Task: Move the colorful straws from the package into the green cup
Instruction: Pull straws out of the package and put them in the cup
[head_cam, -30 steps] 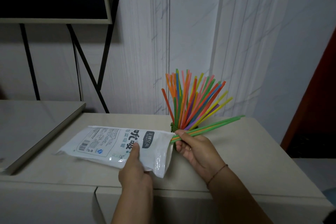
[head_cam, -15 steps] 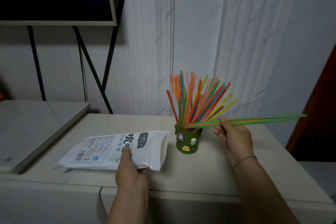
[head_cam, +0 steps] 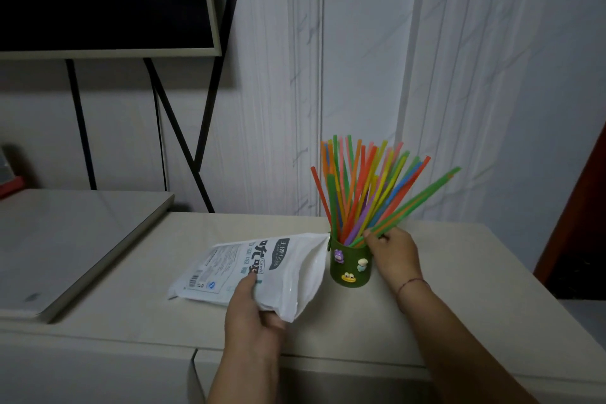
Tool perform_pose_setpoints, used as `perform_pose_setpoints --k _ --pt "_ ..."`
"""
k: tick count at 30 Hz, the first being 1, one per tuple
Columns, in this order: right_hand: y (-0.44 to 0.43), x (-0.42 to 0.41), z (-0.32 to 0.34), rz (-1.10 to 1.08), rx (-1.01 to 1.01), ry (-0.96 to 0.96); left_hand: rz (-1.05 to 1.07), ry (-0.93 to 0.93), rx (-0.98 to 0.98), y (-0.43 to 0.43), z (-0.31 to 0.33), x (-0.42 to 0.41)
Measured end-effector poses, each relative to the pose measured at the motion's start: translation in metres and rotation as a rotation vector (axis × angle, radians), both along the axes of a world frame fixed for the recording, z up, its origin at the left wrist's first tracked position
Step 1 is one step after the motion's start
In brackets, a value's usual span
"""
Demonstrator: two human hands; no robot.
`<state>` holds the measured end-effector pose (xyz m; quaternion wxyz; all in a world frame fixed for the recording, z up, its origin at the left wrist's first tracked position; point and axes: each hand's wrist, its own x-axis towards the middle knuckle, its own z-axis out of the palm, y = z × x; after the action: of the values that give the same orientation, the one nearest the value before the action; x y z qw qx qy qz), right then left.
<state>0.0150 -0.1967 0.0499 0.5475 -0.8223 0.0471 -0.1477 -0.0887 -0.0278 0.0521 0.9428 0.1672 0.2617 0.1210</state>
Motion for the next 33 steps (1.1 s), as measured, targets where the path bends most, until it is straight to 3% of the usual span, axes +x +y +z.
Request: perform_pose_setpoints --k 5,9,15,23,28,33 --pt "0.002 -0.003 -0.007 0.014 0.100 0.018 -0.026 -0.065 0.032 0.001 0.004 -0.002" --pt "0.001 -0.004 0.000 -0.034 0.214 -0.075 -0.067 -0.134 0.002 0.006 0.010 -0.005" --pt "0.000 -0.002 -0.002 -0.089 0.160 -0.091 -0.231 -0.191 -0.051 0.011 0.022 -0.014" --pt "0.002 -0.007 -0.002 -0.019 0.166 -0.002 -0.211 -0.129 0.055 0.005 0.016 -0.011" --pt "-0.007 -0.027 0.002 0.081 0.400 0.199 -0.037 -0.136 0.303 -0.003 0.010 -0.004" --pt "0.011 -0.058 0.008 0.281 0.932 0.621 0.312 -0.117 0.703 -0.009 0.008 -0.001"
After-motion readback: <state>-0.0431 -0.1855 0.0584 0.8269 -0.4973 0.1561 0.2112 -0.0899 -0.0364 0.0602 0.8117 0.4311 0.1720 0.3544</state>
